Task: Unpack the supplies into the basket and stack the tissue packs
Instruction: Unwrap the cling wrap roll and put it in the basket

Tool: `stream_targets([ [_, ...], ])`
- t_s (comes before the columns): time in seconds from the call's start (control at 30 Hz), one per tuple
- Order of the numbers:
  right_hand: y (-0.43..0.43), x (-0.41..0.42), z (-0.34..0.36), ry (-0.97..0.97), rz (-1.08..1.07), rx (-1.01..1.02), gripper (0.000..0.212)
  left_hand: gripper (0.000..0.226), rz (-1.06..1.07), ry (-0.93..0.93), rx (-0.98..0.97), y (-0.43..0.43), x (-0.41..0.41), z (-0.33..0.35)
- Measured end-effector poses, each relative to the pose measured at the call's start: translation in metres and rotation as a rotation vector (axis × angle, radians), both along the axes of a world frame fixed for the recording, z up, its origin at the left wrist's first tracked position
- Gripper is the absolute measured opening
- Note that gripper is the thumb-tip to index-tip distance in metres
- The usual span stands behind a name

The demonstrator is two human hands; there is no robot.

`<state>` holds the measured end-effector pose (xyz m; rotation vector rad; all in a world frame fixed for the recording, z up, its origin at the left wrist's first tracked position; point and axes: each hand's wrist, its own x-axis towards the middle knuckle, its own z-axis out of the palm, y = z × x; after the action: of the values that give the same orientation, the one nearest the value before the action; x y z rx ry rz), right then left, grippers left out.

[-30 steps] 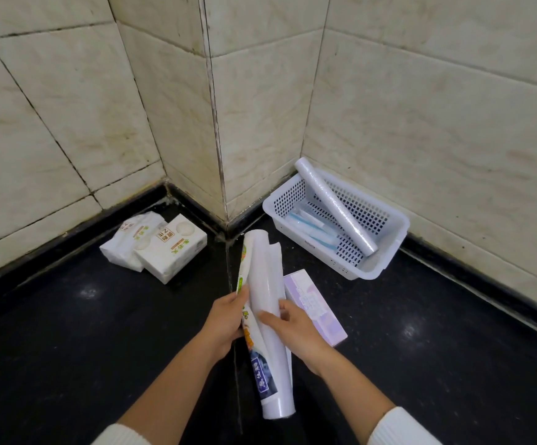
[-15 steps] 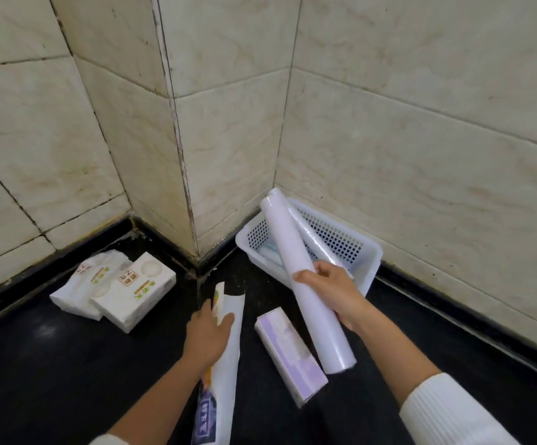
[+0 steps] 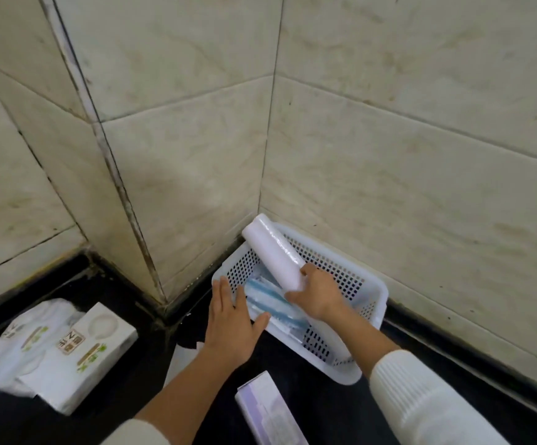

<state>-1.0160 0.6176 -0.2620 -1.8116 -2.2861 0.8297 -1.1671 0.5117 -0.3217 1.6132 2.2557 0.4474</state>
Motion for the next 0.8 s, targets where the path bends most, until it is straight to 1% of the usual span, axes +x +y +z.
stream_targets([
  [0.07, -0.002, -0.003, -0.011, -0.075, 0.026, 0.093, 0.064, 0.088, 0.006, -0.009, 0.036, -0.002, 0.001, -0.005],
  [0.13, -0.002, -0.005, -0.016, -0.176, 0.064, 0.218, 0.057, 0.089, 0.003, -0.003, 0.060, -0.005, -0.001, -0.008],
  [0.2, -0.002, -0.006, -0.020, -0.232, 0.087, 0.294, 0.052, 0.090, -0.001, -0.003, 0.065, -0.006, -0.002, -0.008],
  [0.27, -0.003, -0.005, -0.025, -0.235, 0.091, 0.296, 0.053, 0.090, -0.004, -0.017, 0.055, -0.005, -0.001, -0.007],
  [0.4, -0.004, 0.000, -0.022, -0.198, 0.083, 0.238, 0.057, 0.088, -0.003, -0.003, 0.006, -0.001, 0.001, -0.004],
  [0.47, -0.003, 0.005, -0.011, -0.145, 0.062, 0.227, 0.060, 0.087, -0.011, -0.036, -0.028, 0.000, 0.000, 0.002],
  [0.53, -0.008, 0.012, 0.003, -0.022, 0.020, 0.228, 0.059, 0.081, -0.005, -0.155, 0.016, -0.003, 0.000, 0.010],
  [0.6, -0.024, 0.019, 0.015, 0.145, -0.033, 0.231, 0.046, 0.070, 0.032, -0.282, 0.180, -0.014, 0.006, 0.018],
  [0.67, -0.056, 0.028, 0.022, 0.298, -0.040, 0.241, 0.024, 0.057, 0.095, -0.373, 0.321, -0.037, 0.015, 0.022],
  [0.7, -0.077, 0.034, 0.022, 0.359, -0.020, 0.233, 0.014, 0.052, 0.119, -0.414, 0.355, -0.052, 0.021, 0.020],
  [0.73, -0.100, 0.040, 0.020, 0.396, 0.011, 0.221, 0.013, 0.048, 0.135, -0.448, 0.358, -0.069, 0.026, 0.016],
  [0.8, -0.144, 0.052, 0.010, 0.402, 0.070, 0.153, 0.016, 0.045, 0.146, -0.478, 0.295, -0.105, 0.037, 0.004],
])
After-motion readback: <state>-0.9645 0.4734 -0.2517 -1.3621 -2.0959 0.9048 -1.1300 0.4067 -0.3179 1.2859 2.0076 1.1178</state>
